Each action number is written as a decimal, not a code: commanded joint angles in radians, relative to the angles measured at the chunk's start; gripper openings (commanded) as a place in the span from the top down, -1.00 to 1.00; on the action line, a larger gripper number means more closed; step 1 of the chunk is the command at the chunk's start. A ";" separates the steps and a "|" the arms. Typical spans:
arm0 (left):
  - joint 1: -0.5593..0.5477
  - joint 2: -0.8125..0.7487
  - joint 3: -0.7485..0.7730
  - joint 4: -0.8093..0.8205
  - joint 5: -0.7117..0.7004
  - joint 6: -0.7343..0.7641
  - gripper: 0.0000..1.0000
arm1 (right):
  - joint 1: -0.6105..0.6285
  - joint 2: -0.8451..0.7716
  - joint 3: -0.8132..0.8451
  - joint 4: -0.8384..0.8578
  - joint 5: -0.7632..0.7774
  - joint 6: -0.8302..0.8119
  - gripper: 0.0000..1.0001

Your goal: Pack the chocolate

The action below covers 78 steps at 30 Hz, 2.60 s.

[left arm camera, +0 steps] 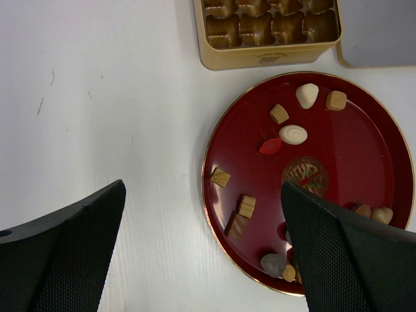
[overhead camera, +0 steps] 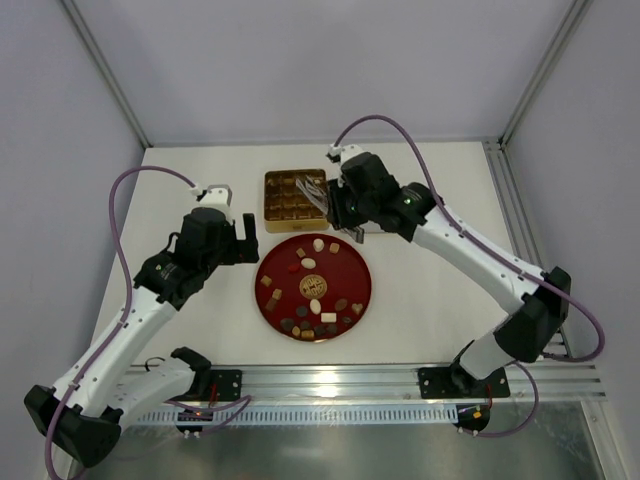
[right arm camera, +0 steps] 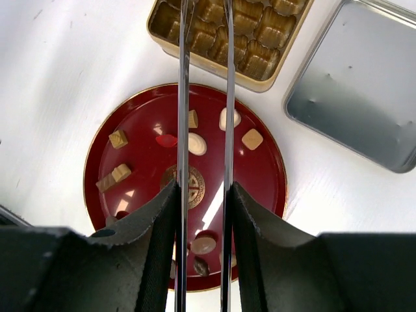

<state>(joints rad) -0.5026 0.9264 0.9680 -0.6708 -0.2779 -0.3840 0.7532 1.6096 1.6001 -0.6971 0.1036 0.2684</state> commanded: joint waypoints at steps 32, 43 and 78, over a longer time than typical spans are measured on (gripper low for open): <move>0.003 -0.017 -0.002 0.019 -0.015 0.007 -0.99 | 0.250 -0.143 -0.324 -0.032 -0.002 0.074 0.23; 0.001 -0.012 -0.002 0.019 -0.021 0.011 -0.99 | 0.253 -0.053 -0.284 -0.019 0.004 0.055 0.15; 0.003 -0.018 0.000 0.016 -0.024 0.014 -0.99 | 0.252 0.045 -0.224 -0.007 0.016 0.031 0.24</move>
<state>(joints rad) -0.5026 0.9264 0.9680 -0.6712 -0.2810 -0.3832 0.9997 1.6516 1.3376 -0.7326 0.1101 0.3115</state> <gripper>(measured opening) 0.996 0.388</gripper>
